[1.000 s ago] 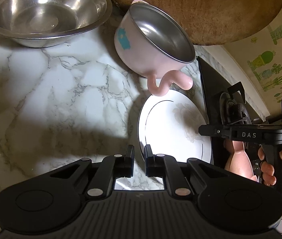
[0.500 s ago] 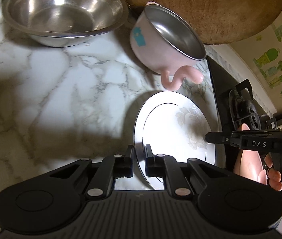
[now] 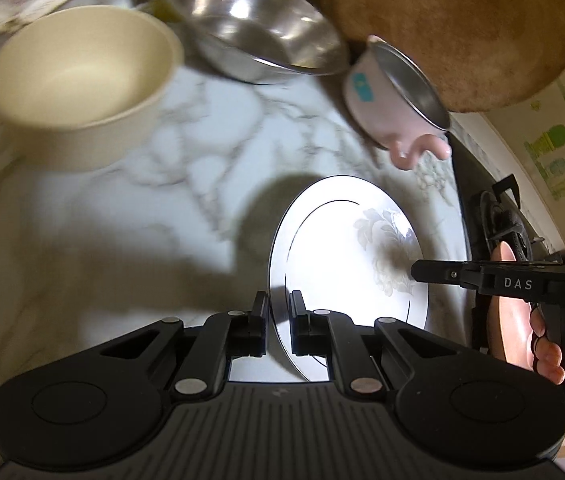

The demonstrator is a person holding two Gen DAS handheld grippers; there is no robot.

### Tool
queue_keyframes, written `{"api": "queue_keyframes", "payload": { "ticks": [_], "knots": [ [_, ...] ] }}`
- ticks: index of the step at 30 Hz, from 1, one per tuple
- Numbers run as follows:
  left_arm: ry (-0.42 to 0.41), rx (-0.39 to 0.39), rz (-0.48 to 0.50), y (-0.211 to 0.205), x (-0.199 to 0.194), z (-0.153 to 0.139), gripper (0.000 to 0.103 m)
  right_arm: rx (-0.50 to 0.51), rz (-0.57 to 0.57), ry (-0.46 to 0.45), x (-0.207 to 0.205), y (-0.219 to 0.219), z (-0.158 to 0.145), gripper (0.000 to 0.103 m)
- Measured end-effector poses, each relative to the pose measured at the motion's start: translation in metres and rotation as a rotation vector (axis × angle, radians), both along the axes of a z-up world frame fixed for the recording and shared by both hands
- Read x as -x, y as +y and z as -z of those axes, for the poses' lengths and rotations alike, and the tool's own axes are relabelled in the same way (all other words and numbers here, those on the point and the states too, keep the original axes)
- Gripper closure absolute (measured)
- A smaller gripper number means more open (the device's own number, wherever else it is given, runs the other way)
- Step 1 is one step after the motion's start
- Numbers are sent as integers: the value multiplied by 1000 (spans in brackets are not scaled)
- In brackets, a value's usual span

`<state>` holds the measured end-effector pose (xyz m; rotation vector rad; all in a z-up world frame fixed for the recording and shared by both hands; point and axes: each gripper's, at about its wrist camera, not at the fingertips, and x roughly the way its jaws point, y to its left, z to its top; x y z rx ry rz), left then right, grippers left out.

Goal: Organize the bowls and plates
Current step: 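Carry the small floral plate over and lower it onto the large plate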

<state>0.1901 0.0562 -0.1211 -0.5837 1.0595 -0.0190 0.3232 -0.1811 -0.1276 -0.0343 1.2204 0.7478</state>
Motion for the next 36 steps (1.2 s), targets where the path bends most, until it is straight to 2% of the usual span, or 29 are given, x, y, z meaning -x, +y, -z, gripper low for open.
{"api": "queue_keyframes", "payload": {
  "ticks": [13, 25, 36],
  "knots": [
    [-35, 4, -133, 51, 48, -16, 94, 29, -163, -79, 25, 73, -25, 95],
    [-55, -28, -239, 91, 96, -36, 94, -6, -234, -92, 49, 128, -41, 95],
    [-35, -67, -376, 138, 159, -43, 94, -20, -359, -83, 87, 202, -46, 95]
  ]
}}
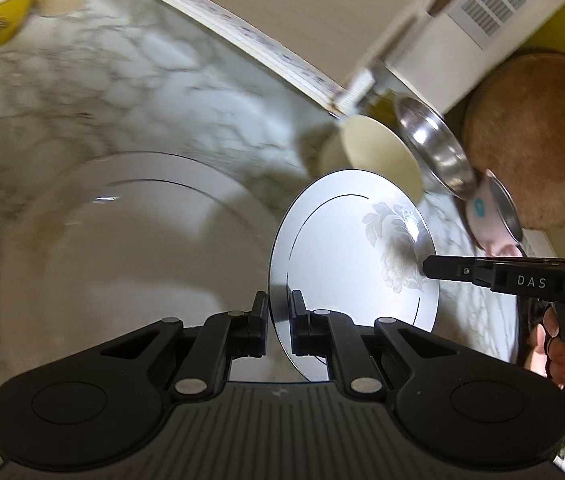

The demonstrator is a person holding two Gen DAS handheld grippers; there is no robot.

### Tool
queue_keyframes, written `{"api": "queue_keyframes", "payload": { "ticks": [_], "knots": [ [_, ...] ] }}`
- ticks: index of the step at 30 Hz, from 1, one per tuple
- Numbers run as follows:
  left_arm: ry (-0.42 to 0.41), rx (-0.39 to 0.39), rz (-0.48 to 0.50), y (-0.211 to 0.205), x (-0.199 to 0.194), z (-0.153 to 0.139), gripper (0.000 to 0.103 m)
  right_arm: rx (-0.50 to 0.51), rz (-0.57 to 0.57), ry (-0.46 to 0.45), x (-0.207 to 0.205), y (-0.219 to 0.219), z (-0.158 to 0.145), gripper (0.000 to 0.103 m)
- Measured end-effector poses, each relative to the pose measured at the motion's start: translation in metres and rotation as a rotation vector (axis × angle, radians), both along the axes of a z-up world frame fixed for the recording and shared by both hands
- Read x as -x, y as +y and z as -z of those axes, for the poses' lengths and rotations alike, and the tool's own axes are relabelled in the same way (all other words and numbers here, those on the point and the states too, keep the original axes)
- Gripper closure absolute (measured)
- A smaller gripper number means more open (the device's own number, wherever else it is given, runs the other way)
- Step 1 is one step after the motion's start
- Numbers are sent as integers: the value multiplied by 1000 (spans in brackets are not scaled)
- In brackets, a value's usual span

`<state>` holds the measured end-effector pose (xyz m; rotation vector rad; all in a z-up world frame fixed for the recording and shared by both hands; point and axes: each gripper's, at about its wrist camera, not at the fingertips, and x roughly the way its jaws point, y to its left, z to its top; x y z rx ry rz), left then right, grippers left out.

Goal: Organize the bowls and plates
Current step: 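Carry the small floral plate over and lower it onto the large plate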

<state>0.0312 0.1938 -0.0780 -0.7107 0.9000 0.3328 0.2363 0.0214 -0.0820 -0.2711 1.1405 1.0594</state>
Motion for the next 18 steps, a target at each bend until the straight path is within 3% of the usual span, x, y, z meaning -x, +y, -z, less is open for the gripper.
{"api": "queue_keyframes", "payload": {
  "ticks": [10, 18],
  "knots": [
    [25, -17, -126, 40, 58, -4, 94, -9, -125, 7, 43, 68, -2, 96],
    [48, -7, -175, 56, 84, 8, 94, 3, -168, 29, 63, 97, 7, 96]
  ]
}}
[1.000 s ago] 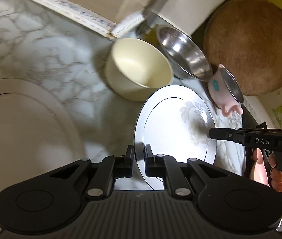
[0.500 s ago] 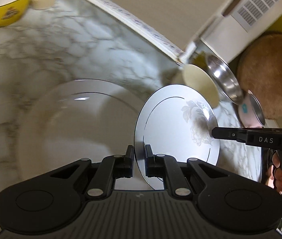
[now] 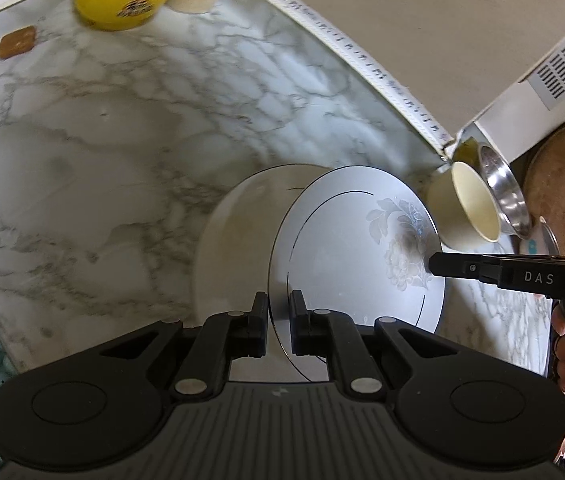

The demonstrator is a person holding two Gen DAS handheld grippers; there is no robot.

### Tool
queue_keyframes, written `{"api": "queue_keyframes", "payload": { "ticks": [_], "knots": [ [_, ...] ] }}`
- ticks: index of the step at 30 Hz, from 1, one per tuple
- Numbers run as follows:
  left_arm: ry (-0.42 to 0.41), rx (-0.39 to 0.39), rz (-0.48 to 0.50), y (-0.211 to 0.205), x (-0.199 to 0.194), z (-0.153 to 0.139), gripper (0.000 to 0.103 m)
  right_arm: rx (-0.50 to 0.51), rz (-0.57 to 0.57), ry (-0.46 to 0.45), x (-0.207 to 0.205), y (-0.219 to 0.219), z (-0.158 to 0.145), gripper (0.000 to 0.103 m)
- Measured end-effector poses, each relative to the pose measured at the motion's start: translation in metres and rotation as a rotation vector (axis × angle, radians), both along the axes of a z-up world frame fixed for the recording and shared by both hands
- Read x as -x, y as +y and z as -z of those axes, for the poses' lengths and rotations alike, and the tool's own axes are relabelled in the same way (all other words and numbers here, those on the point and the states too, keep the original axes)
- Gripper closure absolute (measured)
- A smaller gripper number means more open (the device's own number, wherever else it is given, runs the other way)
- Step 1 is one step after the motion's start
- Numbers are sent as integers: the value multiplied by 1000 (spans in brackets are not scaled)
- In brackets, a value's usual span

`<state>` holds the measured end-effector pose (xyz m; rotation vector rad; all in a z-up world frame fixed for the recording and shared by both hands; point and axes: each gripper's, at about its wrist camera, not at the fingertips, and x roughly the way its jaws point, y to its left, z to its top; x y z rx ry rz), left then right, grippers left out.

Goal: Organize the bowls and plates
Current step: 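Carry the small floral plate over and lower it onto the large plate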

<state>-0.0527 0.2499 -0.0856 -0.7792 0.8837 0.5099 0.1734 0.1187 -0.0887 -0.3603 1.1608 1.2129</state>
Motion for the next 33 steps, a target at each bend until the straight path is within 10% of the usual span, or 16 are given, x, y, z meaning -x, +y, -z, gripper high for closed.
{"api": "queue_keyframes", "payload": {
  "ticks": [33],
  "knots": [
    [45, 30, 12, 16, -2, 17, 93, 60, 46, 81, 4, 8, 28, 96]
  ]
}}
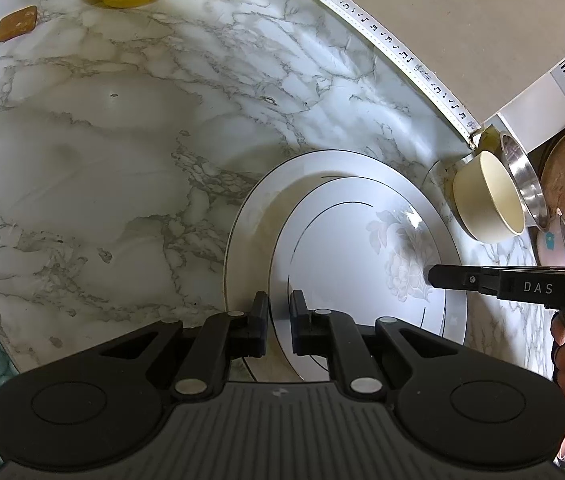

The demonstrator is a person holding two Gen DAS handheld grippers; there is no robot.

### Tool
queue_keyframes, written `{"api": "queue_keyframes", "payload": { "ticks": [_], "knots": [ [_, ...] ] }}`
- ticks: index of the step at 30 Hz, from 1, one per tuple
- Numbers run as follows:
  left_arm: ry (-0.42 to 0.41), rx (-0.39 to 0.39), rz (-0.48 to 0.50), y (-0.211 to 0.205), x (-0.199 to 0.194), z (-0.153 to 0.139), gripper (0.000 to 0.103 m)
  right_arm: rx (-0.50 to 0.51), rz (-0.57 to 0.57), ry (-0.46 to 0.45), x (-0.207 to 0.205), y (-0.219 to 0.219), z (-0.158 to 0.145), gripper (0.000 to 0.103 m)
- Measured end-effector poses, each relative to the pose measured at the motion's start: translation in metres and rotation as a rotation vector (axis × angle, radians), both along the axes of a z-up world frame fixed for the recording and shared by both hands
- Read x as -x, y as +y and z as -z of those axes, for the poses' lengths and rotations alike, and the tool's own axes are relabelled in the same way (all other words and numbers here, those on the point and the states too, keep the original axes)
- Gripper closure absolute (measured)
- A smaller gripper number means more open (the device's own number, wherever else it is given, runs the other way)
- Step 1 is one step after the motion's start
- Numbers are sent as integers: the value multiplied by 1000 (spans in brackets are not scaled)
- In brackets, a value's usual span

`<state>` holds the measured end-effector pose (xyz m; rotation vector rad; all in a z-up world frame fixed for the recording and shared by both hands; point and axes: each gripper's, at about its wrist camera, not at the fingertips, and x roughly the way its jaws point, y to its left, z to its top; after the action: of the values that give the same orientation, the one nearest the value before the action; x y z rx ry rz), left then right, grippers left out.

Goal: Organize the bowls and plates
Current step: 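Carry the small floral plate over and lower it onto the large plate, then open both grippers and lift away from the stacked plates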

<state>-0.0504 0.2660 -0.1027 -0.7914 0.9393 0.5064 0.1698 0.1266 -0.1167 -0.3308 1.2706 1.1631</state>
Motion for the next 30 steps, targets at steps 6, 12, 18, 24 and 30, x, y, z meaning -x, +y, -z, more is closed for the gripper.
{"api": "queue_keyframes", "payload": {
  "ticks": [6, 12, 18, 24, 30],
  "knots": [
    [-1, -1, -6, 3, 1, 0, 93, 2, 11, 7, 0, -1, 0, 96],
    [0, -20, 0, 4, 2, -2, 93, 2, 14, 16, -2, -3, 2, 97],
    [-1, -109, 0, -1, 5, -15, 93, 8, 22, 18, 2, -5, 2, 96],
    [-32, -195, 48, -18, 1, -32, 93, 1, 10, -25, 11, -8, -6, 83],
    [-78, -258, 112, -41, -6, -48, 93, -52, 9, -79, 28, -20, -26, 70]
  ]
}}
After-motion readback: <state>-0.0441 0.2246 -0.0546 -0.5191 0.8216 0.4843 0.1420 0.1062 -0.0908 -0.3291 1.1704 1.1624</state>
